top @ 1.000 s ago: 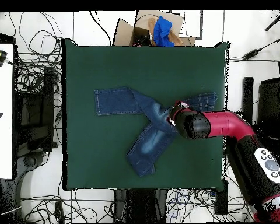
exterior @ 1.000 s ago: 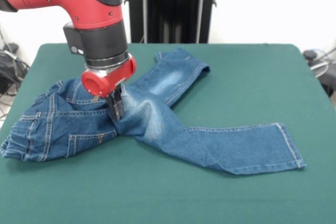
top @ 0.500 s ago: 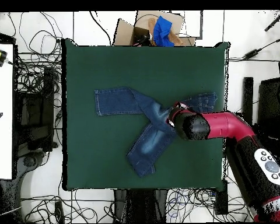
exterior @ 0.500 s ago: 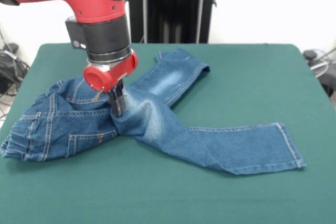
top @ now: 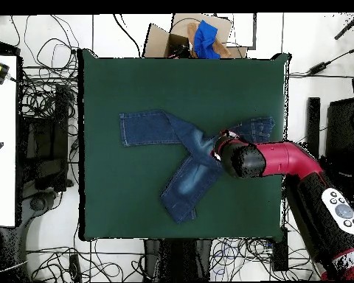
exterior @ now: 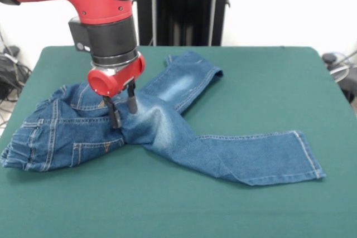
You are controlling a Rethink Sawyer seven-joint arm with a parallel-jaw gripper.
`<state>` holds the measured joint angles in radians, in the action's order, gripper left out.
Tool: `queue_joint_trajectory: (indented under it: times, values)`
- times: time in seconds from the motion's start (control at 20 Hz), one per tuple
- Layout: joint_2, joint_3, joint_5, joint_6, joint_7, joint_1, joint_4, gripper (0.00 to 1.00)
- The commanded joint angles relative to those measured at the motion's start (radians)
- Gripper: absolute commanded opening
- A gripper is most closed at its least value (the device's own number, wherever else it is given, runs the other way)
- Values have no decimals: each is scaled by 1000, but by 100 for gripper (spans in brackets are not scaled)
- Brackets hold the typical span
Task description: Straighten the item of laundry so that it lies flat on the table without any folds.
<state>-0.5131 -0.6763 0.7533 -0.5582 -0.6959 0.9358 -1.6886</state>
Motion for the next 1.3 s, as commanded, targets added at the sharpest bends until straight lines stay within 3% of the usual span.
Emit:
queue_joint_trajectory:
  times: [0.05, 0.85, 1.1, 1.3]
  values:
    - [12, 68, 50, -60, -9, -35, -28, 100]
    - [31, 80, 46, -72, 11, 1, -31, 100]
    - [28, 129, 66, -100, -11, -21, -22, 100]
    - [-65, 202, 43, -205, -16, 9, -84, 100]
